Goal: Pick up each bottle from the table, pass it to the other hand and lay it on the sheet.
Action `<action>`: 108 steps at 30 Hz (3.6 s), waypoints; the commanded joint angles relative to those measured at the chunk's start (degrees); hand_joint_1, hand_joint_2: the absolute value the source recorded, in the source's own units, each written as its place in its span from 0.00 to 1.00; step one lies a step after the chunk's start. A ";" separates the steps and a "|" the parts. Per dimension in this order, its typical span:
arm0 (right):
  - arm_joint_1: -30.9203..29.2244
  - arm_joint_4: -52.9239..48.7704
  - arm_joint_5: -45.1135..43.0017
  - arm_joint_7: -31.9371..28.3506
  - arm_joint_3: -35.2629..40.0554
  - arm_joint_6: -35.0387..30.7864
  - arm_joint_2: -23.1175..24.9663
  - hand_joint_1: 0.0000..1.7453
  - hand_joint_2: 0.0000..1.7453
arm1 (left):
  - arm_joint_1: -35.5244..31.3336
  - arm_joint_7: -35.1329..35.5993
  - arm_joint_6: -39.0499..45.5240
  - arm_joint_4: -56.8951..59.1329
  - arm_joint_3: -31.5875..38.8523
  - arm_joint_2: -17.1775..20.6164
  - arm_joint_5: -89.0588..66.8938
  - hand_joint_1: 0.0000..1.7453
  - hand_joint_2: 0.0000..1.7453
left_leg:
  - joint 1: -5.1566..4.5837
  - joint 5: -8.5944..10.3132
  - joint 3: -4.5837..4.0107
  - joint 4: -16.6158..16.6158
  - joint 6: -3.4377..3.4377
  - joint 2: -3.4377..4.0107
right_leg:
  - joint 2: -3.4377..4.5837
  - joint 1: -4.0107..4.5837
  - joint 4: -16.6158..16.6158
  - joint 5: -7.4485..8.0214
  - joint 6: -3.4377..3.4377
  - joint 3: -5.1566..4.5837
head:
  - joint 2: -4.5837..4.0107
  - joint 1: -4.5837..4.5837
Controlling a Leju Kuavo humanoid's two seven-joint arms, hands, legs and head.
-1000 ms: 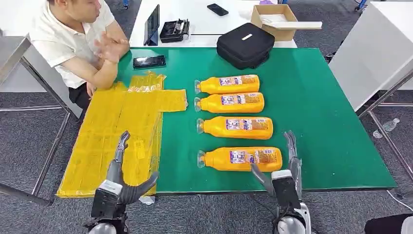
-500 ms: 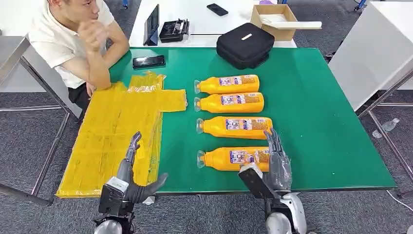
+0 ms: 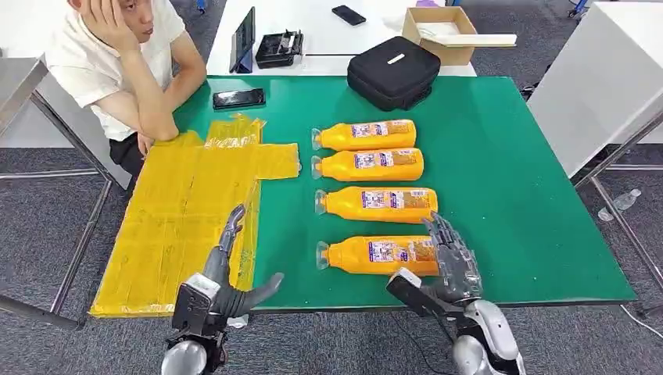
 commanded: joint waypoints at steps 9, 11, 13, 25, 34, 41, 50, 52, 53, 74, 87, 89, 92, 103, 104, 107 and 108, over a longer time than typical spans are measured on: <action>-3.99 6.10 -0.08 1.79 6.94 1.84 -6.97 0.00 1.00 | -3.50 -0.21 0.03 5.18 -2.07 -1.32 1.16 0.00 1.00 | 0.04 -0.07 0.23 -0.02 0.01 0.06 | -0.03 0.07 -0.07 -0.05 -0.20 0.27 | 0.00 0.00; -4.55 7.20 -0.12 1.79 7.08 1.92 -6.74 0.00 1.00 | -3.52 -0.23 0.03 5.29 -2.12 -1.33 1.20 0.00 1.00 | 0.01 -0.01 0.12 -0.04 0.00 0.01 | -0.04 0.03 -0.06 -0.01 -0.12 0.15 | 0.00 -0.02; -5.26 8.36 -0.03 1.79 7.44 1.92 -6.54 0.00 1.00 | -3.54 -0.27 0.00 5.36 -2.22 -1.33 1.31 0.00 1.00 | 0.04 -0.04 0.20 -0.03 0.00 0.06 | -0.01 0.07 -0.08 -0.03 -0.18 0.22 | 0.00 -0.02; -9.64 16.07 -0.70 2.21 10.56 4.40 -8.45 0.00 1.00 | -4.22 0.27 -0.43 6.91 -3.63 -1.20 1.75 0.00 1.00 | 0.04 -0.10 0.41 -0.04 0.03 0.09 | -0.03 0.09 -0.11 -0.08 -0.28 0.45 | 0.00 0.00; -12.88 21.75 -1.04 3.20 13.08 5.71 -9.96 0.00 1.00 | -4.86 0.51 -0.37 7.71 -4.45 -1.08 1.97 0.00 1.00 | 0.05 -0.06 0.33 -0.03 0.01 0.06 | -0.04 0.10 -0.10 -0.05 -0.23 0.37 | 0.00 -0.02; -13.50 22.11 -0.75 4.63 14.57 7.03 -11.37 0.00 1.00 | -4.81 0.52 -0.27 7.55 -4.37 -1.04 2.02 0.00 1.00 | 0.03 -0.04 0.29 -0.02 0.02 0.00 | -0.09 0.07 -0.07 -0.05 -0.20 0.33 | 0.00 -0.02; -15.49 22.04 -4.53 5.33 18.62 13.25 -18.27 1.00 1.00 | -5.07 0.33 -0.22 7.76 -4.08 -1.03 2.65 0.00 1.00 | 0.01 -0.02 0.30 0.01 0.03 0.02 | -0.12 0.05 -0.05 -0.03 -0.20 0.32 | 0.00 -0.02; -15.57 21.81 -5.49 5.34 19.55 13.84 -19.64 1.00 1.00 | -5.13 0.22 -0.22 7.81 -4.15 -0.99 2.77 0.00 1.00 | 0.01 0.01 0.26 0.00 0.03 0.01 | -0.12 0.05 -0.06 0.01 -0.13 0.27 | 0.00 -0.02; -15.57 21.81 -5.49 5.34 19.55 13.84 -19.64 1.00 1.00 | -5.13 0.22 -0.22 7.81 -4.15 -0.99 2.77 0.00 1.00 | 0.01 0.03 0.23 0.00 0.03 -0.02 | -0.12 0.03 -0.06 0.03 -0.08 0.24 | 0.00 -0.02; -6.90 8.13 -30.93 1.15 17.11 16.96 -27.02 1.00 1.00 | -6.11 -0.08 -2.36 8.52 -4.28 -1.30 12.50 0.00 1.00 | 0.02 -0.02 0.32 0.03 0.02 -0.11 | -0.10 0.06 -0.06 -0.02 -0.12 0.38 | 0.00 -0.02; -19.64 18.11 -34.90 -10.76 15.96 10.93 -5.74 1.00 1.00 | -6.62 11.28 -13.20 21.81 -8.28 -0.41 43.09 0.00 1.00 | 0.05 -0.05 0.58 -0.21 -0.02 0.73 | 0.69 0.11 -0.26 0.21 -0.23 0.49 | 0.00 -0.05; -20.59 17.23 -33.85 -10.91 17.04 9.44 -2.79 1.00 1.00 | -6.44 11.69 -13.03 20.25 -8.68 -0.36 43.87 0.00 1.00 | 0.08 -0.02 0.23 -0.07 -0.01 0.49 | 0.40 0.12 -0.10 0.16 -0.13 0.22 | 0.00 -0.02; -19.49 13.62 -32.84 -11.22 16.22 7.34 1.21 1.00 1.00 | -5.73 12.11 -11.74 17.21 -9.52 0.30 43.99 0.00 1.00 | 0.07 0.00 0.26 -0.05 -0.04 0.78 | 0.61 0.13 -0.01 0.19 -0.29 0.05 | 0.00 -0.04; -18.69 9.18 -28.96 -13.99 18.13 5.67 6.19 1.00 1.00 | -5.15 10.99 -15.33 16.80 -10.31 1.35 50.40 0.00 1.00 | 0.05 0.00 0.21 -0.03 0.00 0.60 | 0.48 0.09 0.08 0.09 -0.27 0.10 | 0.00 -0.02; -18.81 9.65 -28.79 -13.86 18.13 5.71 6.41 1.00 1.00 | -5.42 10.99 -14.82 16.30 -10.44 1.22 49.48 0.00 1.00 | 0.06 -0.04 0.32 -0.02 0.00 0.62 | 0.48 0.11 0.07 0.06 -0.34 0.22 | 0.00 0.00; -18.97 10.23 -28.64 -13.89 18.01 5.72 6.55 1.00 1.00 | -5.72 11.21 -14.35 16.05 -10.52 1.06 48.87 0.00 1.00 | 0.07 -0.06 0.32 0.02 -0.01 0.63 | 0.46 0.14 0.12 0.03 -0.42 0.23 | 0.00 -0.02; -18.97 10.23 -28.64 -13.89 18.01 5.72 6.55 1.00 1.00 | -5.72 11.21 -14.35 16.05 -10.52 1.06 48.87 0.00 1.00 | 0.05 -0.02 0.24 0.00 -0.01 0.59 | 0.44 0.11 0.11 0.06 -0.36 0.15 | 0.00 0.00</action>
